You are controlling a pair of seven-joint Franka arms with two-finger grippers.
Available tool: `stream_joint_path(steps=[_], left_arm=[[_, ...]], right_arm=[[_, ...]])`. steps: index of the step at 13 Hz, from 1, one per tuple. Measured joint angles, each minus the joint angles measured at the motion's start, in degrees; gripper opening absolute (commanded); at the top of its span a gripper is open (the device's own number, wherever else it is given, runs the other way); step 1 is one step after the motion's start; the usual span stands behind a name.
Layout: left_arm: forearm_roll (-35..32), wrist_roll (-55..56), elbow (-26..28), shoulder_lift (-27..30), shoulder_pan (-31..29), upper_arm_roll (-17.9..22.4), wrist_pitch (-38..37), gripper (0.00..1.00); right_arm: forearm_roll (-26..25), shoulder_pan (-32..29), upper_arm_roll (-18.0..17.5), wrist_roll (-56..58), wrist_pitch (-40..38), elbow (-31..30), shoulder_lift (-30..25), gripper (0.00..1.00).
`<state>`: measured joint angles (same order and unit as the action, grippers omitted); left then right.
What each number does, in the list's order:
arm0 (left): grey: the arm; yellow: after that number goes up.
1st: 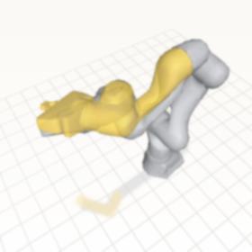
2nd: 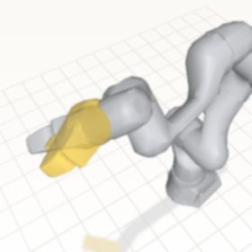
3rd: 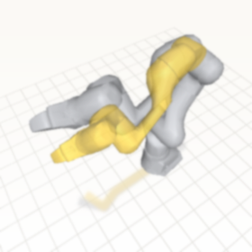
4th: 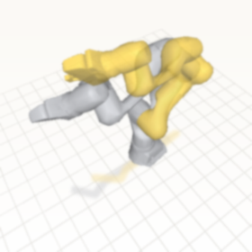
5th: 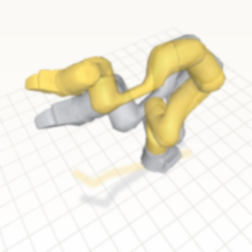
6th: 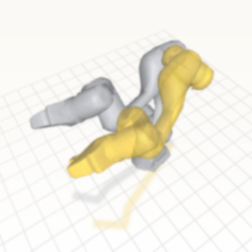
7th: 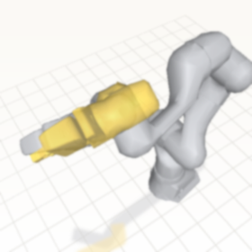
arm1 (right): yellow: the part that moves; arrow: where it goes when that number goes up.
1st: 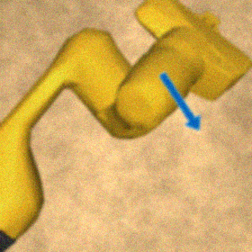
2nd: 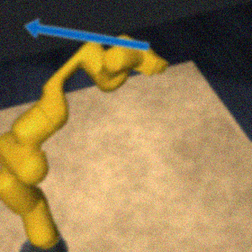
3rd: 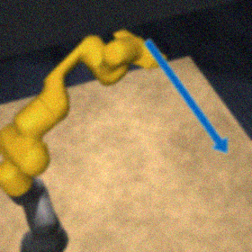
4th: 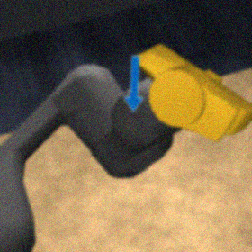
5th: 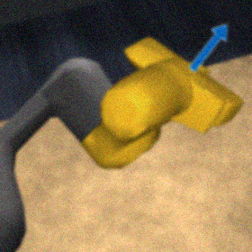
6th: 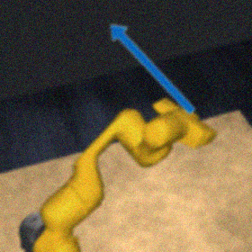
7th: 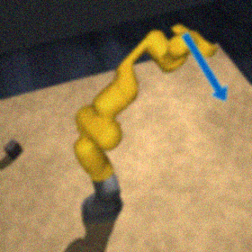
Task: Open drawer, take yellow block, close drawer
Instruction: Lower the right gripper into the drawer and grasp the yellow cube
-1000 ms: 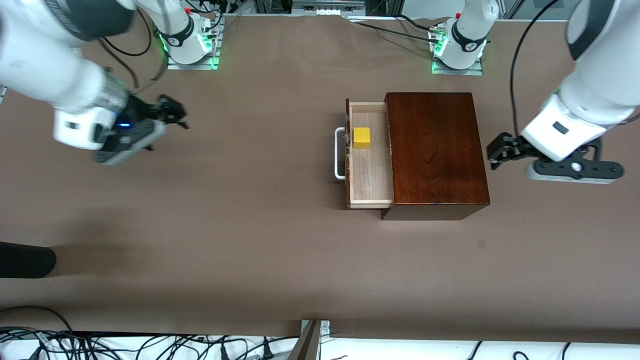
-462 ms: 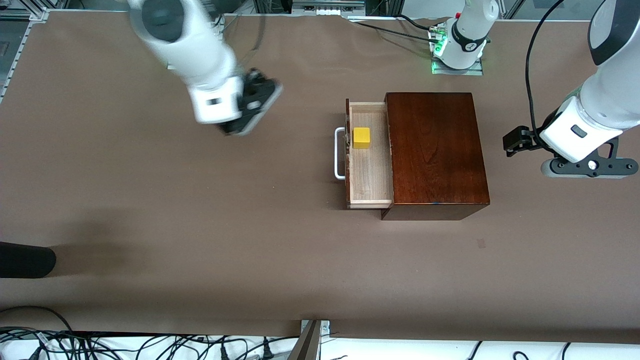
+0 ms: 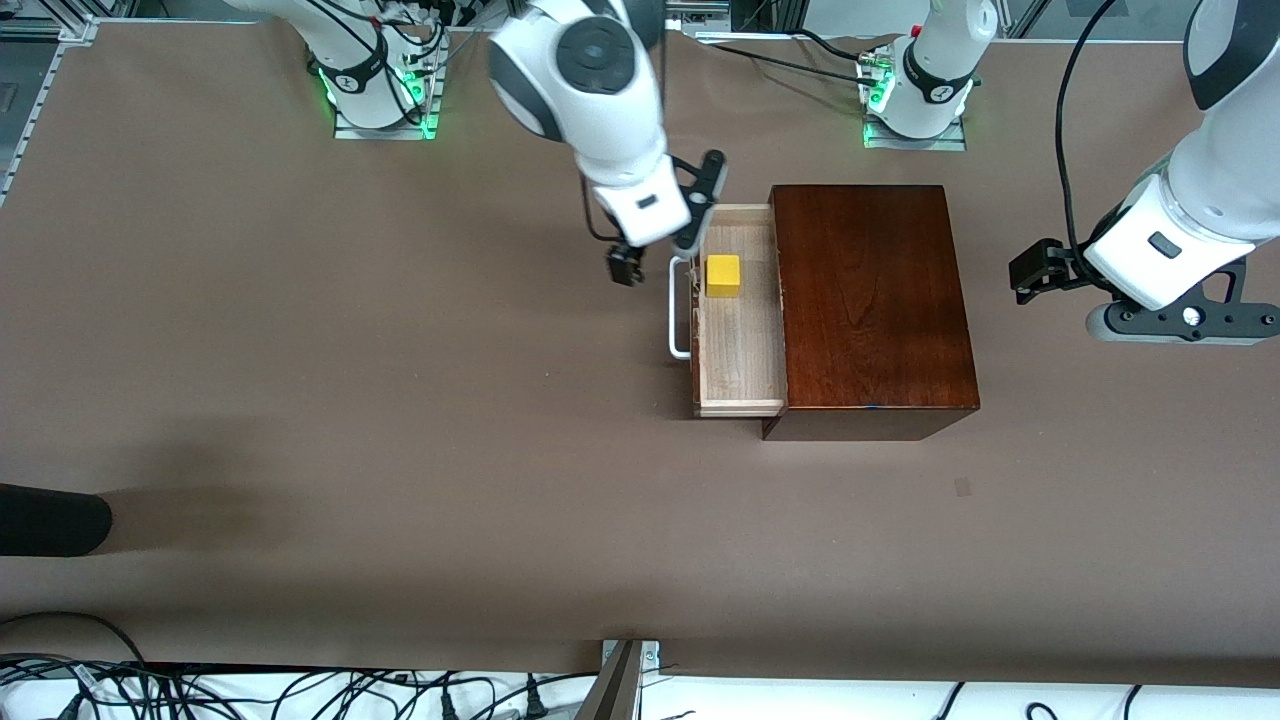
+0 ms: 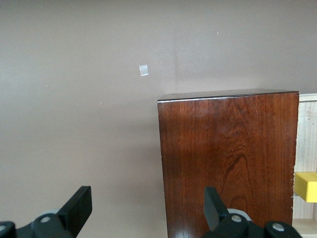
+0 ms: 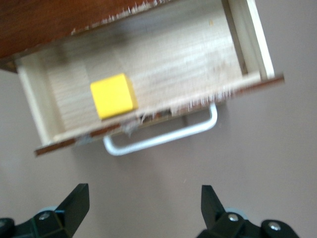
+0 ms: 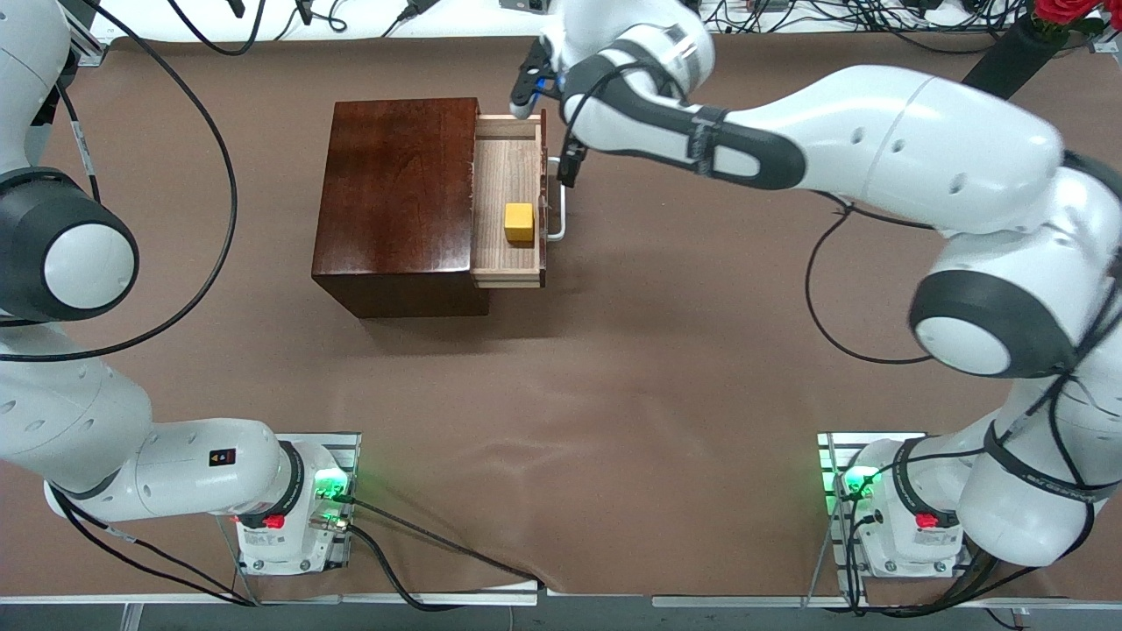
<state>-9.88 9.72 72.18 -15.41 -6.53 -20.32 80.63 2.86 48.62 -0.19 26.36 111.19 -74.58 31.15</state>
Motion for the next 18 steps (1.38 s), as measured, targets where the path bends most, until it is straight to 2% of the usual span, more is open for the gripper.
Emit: stream_joint_path(steps=[3,6,7,9,11,12,15,17,18], left_arm=[[1.0,-0.1,0.0,0.0,-0.1,0.0,-0.4,1.0],[2.6,-1.6,0.0,0.2,-1.3,0.5,-0.8,1.0],[4.2,-2.9,0.1,0.6,-1.5,1.9,-0.8,1.0],[8.1,-5.8,1.8,2.2,-0.1,7.5,-0.3,1.0],[9.0,-7.0,4.9,4.5,5.0,14.3,1.7,1.0],[9.0,-7.0,8.0,6.5,6.7,15.6,4.0,1.0],[9.0,-7.0,16.4,12.5,7.6,16.0,7.3,1.0],[9.0,-7.0,18.0,13.6,7.6,16.4,7.7,1.0],[9.0,-7.0,18.1,13.6,7.6,16.4,7.8,1.0]], right_arm=[[-4.2,3.2,-0.1,0.6,0.2,8.1,7.5,1.0],[-6.9,6.5,0.0,0.2,3.2,10.5,12.7,1.0],[-7.1,6.8,0.0,0.2,3.5,11.0,13.6,1.0],[-7.3,7.0,0.1,0.2,4.0,11.6,14.2,1.0],[-7.5,7.2,0.1,0.2,6.1,11.7,14.7,1.0],[-7.7,7.3,0.1,0.2,6.6,11.7,15.1,1.0],[-8.9,7.5,0.1,0.2,7.0,11.7,16.6,0.99],[-9.0,7.6,0.1,0.2,7.0,11.7,17.2,0.92],[-9.0,7.6,0.1,0.2,7.1,11.7,17.5,0.78]])
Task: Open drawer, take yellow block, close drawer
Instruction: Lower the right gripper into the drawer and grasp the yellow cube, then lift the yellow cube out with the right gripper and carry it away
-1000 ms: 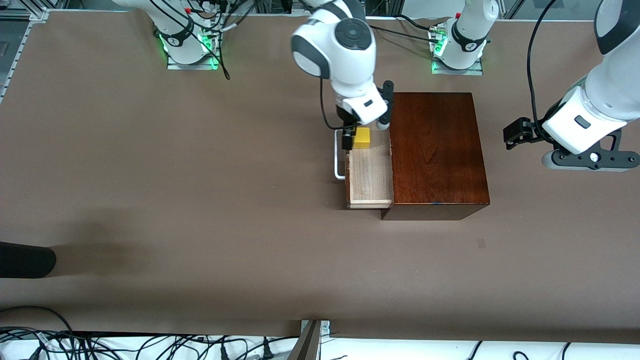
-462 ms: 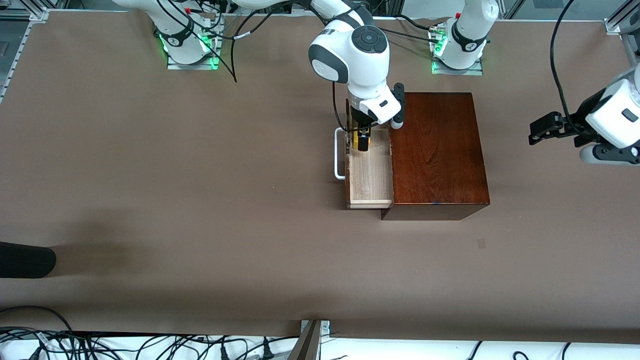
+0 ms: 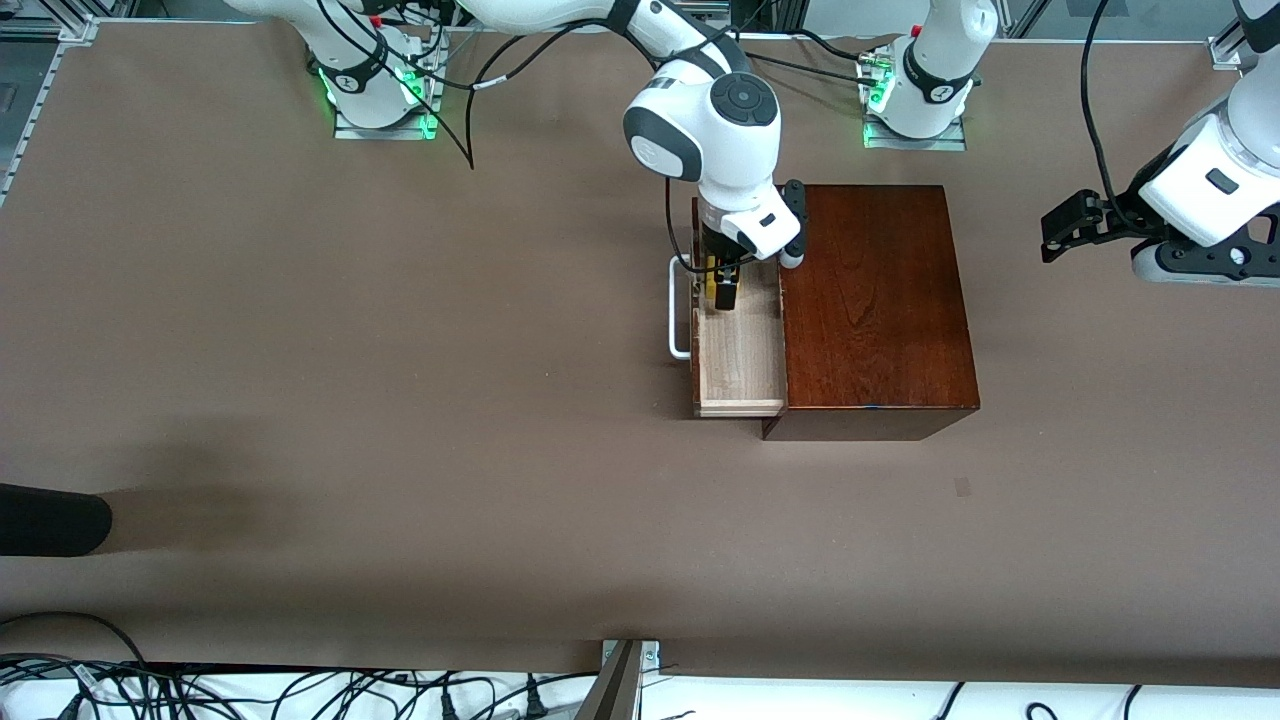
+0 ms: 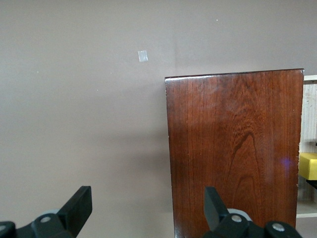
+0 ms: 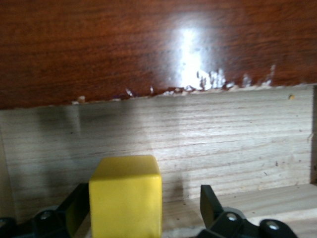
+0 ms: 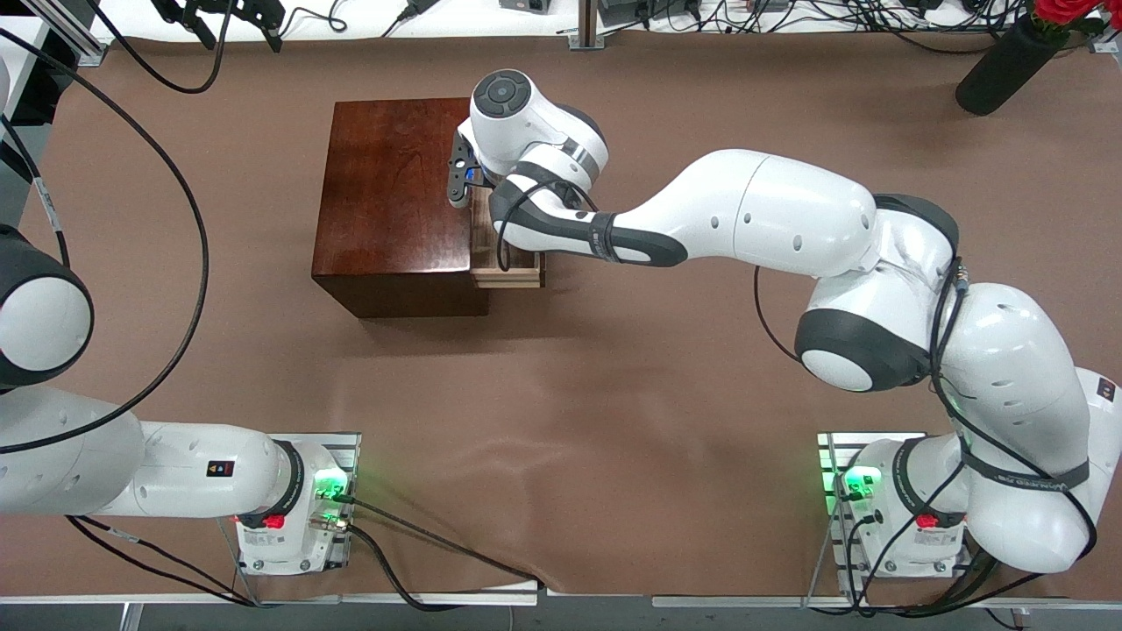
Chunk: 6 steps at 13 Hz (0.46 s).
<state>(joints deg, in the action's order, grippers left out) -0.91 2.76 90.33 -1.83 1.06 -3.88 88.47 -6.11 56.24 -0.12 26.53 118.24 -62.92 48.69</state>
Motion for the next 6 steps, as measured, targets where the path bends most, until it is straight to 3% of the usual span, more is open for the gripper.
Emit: stream_joint_path(steps=[2,3,4,6], left_arm=[[0.0,0.0,0.1,0.0,0.0,0.0,0.1,1.0],[0.0,0.0,0.1,0.0,0.1,0.0,0.1,1.0],[0.0,0.0,0.1,0.0,0.1,0.0,0.1,1.0],[0.0,0.0,0.1,0.0,0.1,0.0,0.1,1.0]], right_arm=[[0.0,0.0,0.0,0.0,0.1,0.0,0.4,0.22],[0.0,0.0,0.0,0.0,0.1,0.0,0.5,0.05],[0.0,0.0,0.0,0.0,0.1,0.0,0.5,0.0],[0.0,0.0,0.0,0.0,0.1,0.2,0.5,0.0]])
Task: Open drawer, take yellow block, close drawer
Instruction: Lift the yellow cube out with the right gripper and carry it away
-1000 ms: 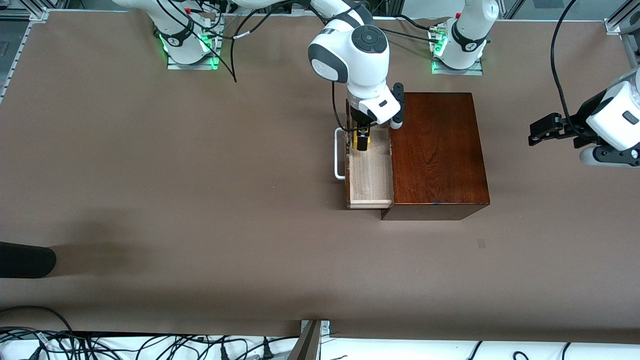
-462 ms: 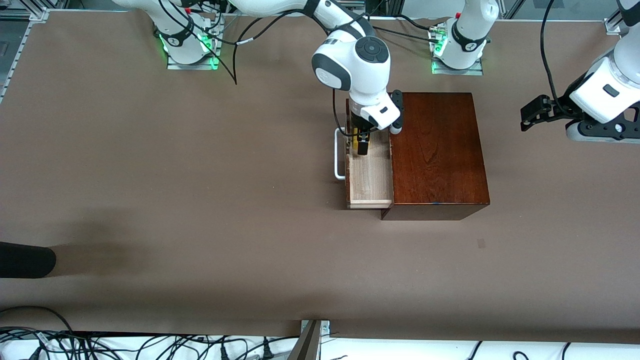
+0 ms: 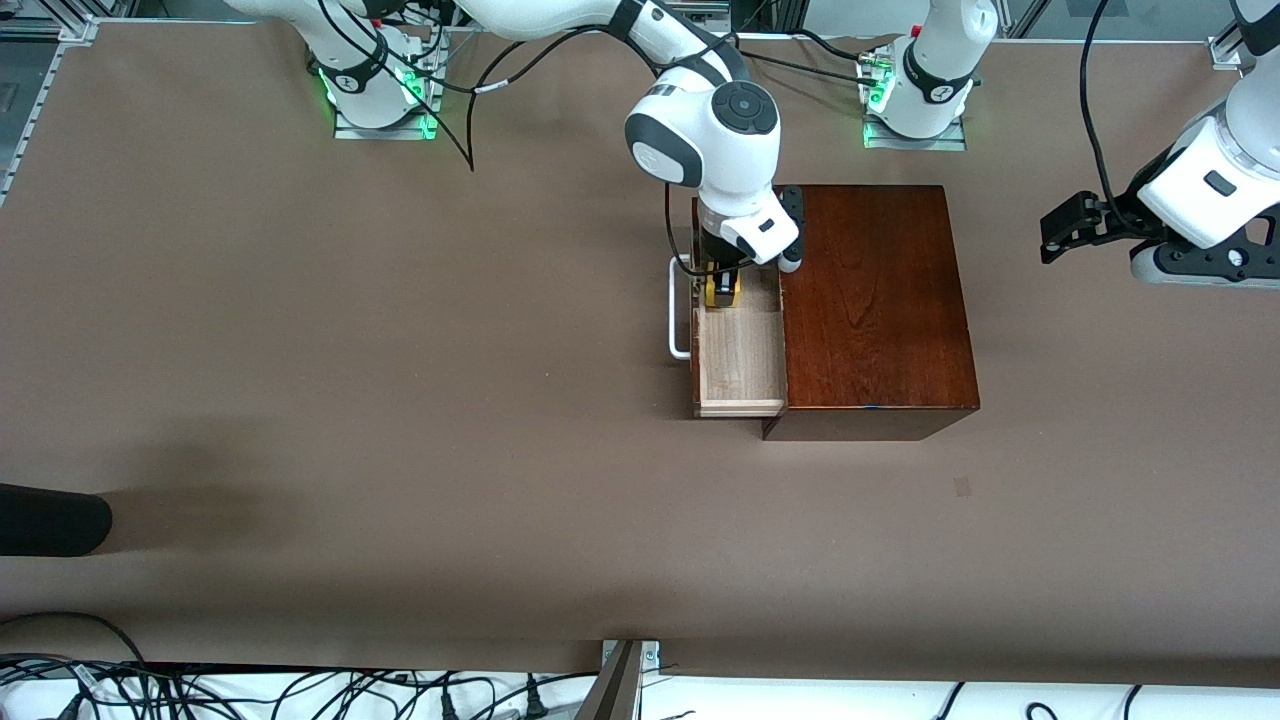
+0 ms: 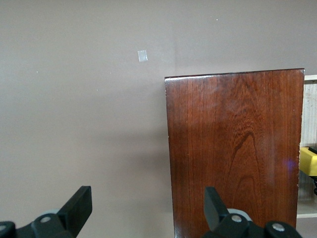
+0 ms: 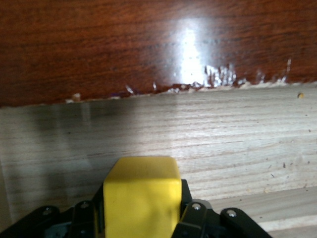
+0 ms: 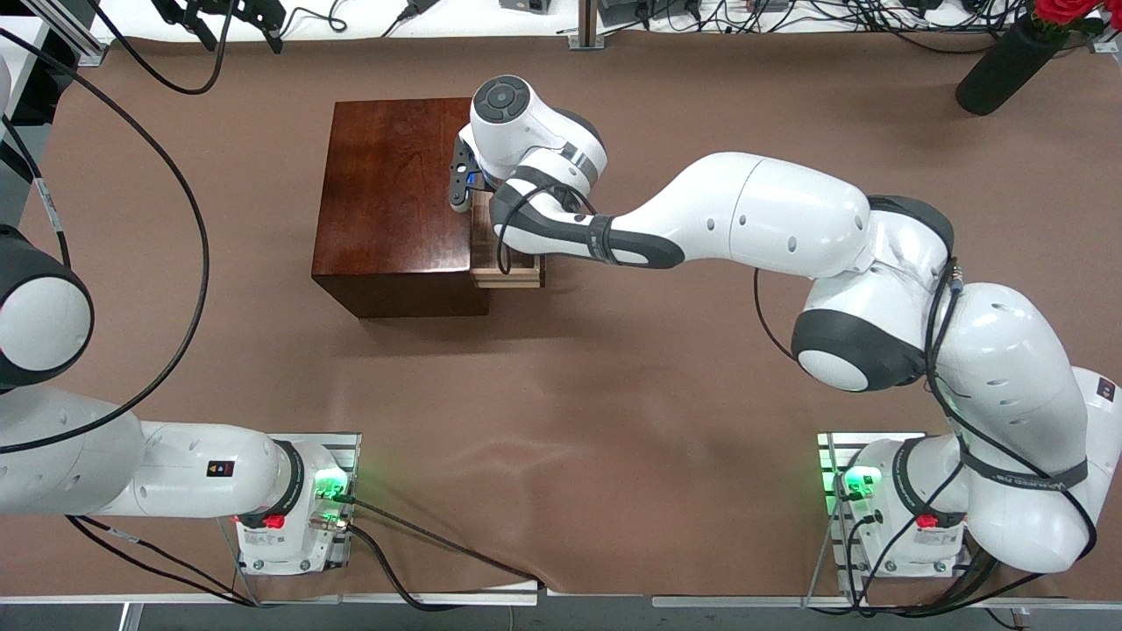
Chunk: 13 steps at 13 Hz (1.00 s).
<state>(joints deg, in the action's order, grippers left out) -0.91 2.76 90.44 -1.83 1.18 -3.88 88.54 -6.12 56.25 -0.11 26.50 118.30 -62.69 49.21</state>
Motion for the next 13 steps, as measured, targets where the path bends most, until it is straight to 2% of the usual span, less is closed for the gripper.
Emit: stream_joint_path(steps=[4,6,10,13], left_arm=[[0.0,0.0,0.0,0.0,0.1,0.0,0.0,1.0],[0.0,0.0,0.0,0.0,0.2,0.0,0.0,1.0],[0.0,0.0,0.0,0.0,0.2,0.0,0.0,1.0],[0.0,0.0,0.0,0.0,0.3,0.0,0.0,1.0]], right_arm=[[0.2,-0.1,0.2,-0.6,-1.7,2.0,-0.3,0.0],[1.2,-1.2,0.5,-1.2,-6.6,5.3,-1.7,0.0],[1.7,-6.1,1.5,-1.3,-12.7,7.7,-8.4,0.0],[1.7,-13.3,2.0,-1.2,-14.3,7.7,-11.3,0.0]])
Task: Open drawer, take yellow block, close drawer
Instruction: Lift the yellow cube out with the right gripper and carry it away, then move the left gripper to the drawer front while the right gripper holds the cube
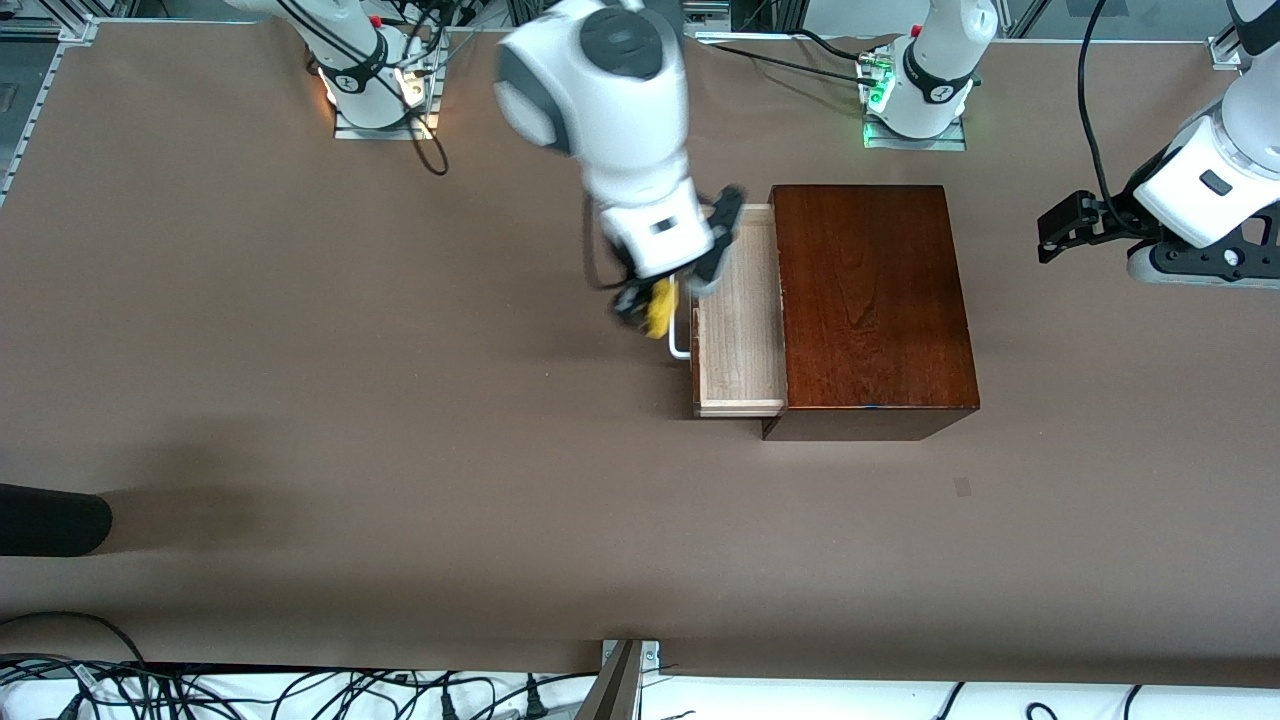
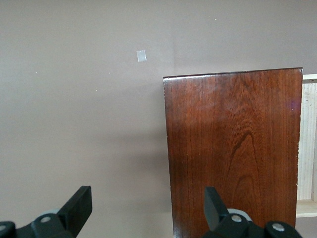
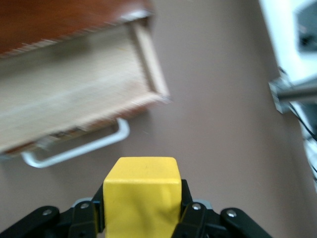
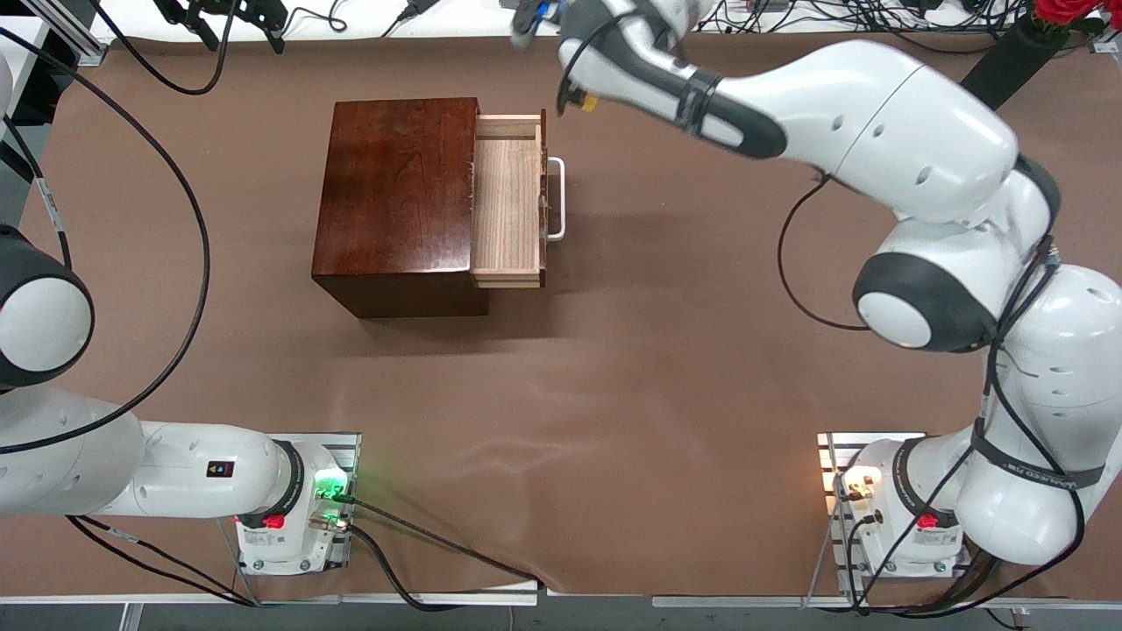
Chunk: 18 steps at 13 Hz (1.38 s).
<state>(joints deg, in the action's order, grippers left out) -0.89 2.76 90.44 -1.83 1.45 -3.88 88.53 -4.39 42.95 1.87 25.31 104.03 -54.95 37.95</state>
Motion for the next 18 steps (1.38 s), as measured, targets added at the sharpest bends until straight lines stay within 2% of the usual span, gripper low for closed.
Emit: stream_joint_path(steps=[5,8,11,14,18], left_arm=[[0.0,0.0,0.0,0.0,0.3,0.0,0.0,1.0],[0.0,0.0,0.0,0.0,0.4,0.0,0.0,1.0],[0.0,0.0,0.0,0.0,0.4,0.0,0.0,1.0],[0.0,0.0,0.0,0.0,0.4,0.0,0.0,1.0],[0.0,0.0,0.0,0.0,0.4,0.0,0.0,1.0]], right_arm=[[0.9,-12.3,-0.1,0.3,-4.3,0.0,-2.6,0.0],[5.2,-19.0,0.3,-0.2,-5.9,-1.9,-4.0,0.0],[10.2,-26.7,0.3,-0.2,-4.8,-12.2,-8.5,0.0],[10.4,-30.1,0.4,-0.4,1.2,-26.6,-13.8,0.0],[9.4,-32.9,0.4,-4.4,7.9,-41.5,-18.2,0.0]])
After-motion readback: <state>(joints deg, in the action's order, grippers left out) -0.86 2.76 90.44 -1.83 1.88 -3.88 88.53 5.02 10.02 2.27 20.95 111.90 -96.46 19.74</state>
